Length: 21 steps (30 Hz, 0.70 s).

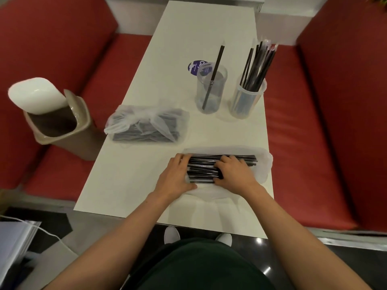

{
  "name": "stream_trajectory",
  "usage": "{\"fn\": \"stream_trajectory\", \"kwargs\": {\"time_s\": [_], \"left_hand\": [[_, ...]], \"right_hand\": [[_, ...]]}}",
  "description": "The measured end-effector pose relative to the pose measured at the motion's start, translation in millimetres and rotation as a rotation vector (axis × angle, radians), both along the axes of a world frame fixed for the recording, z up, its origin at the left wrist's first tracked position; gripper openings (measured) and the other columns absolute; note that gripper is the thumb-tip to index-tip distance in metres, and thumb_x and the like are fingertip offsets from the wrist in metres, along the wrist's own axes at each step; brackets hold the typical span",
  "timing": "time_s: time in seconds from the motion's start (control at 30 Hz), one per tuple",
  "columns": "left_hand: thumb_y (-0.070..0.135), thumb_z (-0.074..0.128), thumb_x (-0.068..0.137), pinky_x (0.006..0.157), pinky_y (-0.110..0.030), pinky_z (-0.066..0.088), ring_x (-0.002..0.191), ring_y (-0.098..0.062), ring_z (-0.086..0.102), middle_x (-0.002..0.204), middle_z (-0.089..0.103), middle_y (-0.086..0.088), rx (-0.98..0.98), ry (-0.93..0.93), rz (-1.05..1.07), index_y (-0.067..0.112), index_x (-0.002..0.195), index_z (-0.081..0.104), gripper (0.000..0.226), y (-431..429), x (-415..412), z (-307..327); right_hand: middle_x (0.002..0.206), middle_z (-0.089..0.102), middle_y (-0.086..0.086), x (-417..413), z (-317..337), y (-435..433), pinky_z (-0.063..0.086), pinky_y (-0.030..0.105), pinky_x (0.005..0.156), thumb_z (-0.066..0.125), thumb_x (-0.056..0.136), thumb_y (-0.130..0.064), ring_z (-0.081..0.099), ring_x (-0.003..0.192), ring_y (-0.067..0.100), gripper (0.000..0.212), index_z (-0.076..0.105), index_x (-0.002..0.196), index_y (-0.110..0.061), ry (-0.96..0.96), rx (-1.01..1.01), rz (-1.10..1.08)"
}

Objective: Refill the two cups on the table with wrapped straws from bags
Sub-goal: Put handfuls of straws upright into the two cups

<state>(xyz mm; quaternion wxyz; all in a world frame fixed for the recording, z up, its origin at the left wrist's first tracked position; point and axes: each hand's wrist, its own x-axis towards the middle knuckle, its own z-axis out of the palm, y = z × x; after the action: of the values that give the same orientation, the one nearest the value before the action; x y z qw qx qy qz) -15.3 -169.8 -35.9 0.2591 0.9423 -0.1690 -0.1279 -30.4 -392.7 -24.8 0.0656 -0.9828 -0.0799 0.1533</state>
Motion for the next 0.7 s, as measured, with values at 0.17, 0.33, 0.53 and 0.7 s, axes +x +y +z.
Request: {"fn": "stream_trajectory", "kwargs": {"time_s": [0.17, 0.33, 0.53, 0.7], "left_hand": [[0.036, 0.091, 0.070, 0.103, -0.037, 0.046, 0.129, -0.019, 0.042, 0.143, 0.041, 0.004, -0.084, 0.008, 0.018, 0.028, 0.154, 0.032, 0.103, 4.4, 0.6, -2.5], [0.040, 0.094, 0.068, 0.110, -0.035, 0.041, 0.129, -0.015, 0.043, 0.139, 0.043, 0.008, -0.226, 0.046, 0.073, 0.027, 0.154, 0.032, 0.107, 8.6, 5.4, -2.9], [0.056, 0.090, 0.067, 0.101, -0.023, 0.044, 0.117, -0.003, 0.050, 0.133, 0.048, 0.013, -0.358, 0.065, 0.134, 0.028, 0.150, 0.037, 0.103, 3.3, 9.3, 15.9], [0.062, 0.074, 0.084, 0.097, -0.026, 0.051, 0.113, 0.002, 0.056, 0.127, 0.057, 0.015, -0.461, 0.029, 0.116, 0.033, 0.137, 0.049, 0.065, -25.4, 14.6, 40.4]], "right_hand": [[0.129, 0.060, -0.001, -2.6, 2.8, -2.0, 0.041, 0.044, 0.099, 0.056, 0.100, -0.046, 0.053, 0.122, 0.026, 0.038, 0.054, 0.129, -0.022, 0.011, -0.006, 0.028], [0.127, 0.066, -0.001, -1.3, 11.1, -10.6, 0.038, 0.042, 0.087, 0.046, 0.107, -0.038, 0.057, 0.116, 0.027, 0.029, 0.048, 0.131, -0.021, -0.024, 0.089, 0.000], [0.123, 0.064, 0.001, -3.3, 25.2, -19.8, 0.048, 0.046, 0.082, 0.043, 0.110, -0.033, 0.061, 0.108, 0.029, 0.030, 0.050, 0.136, -0.021, -0.131, 0.318, -0.023], [0.088, 0.065, -0.018, 1.0, 66.7, -15.3, 0.049, 0.035, 0.072, 0.048, 0.110, -0.030, 0.062, 0.080, 0.007, 0.013, 0.048, 0.122, -0.026, -0.216, 0.809, -0.253]]}}
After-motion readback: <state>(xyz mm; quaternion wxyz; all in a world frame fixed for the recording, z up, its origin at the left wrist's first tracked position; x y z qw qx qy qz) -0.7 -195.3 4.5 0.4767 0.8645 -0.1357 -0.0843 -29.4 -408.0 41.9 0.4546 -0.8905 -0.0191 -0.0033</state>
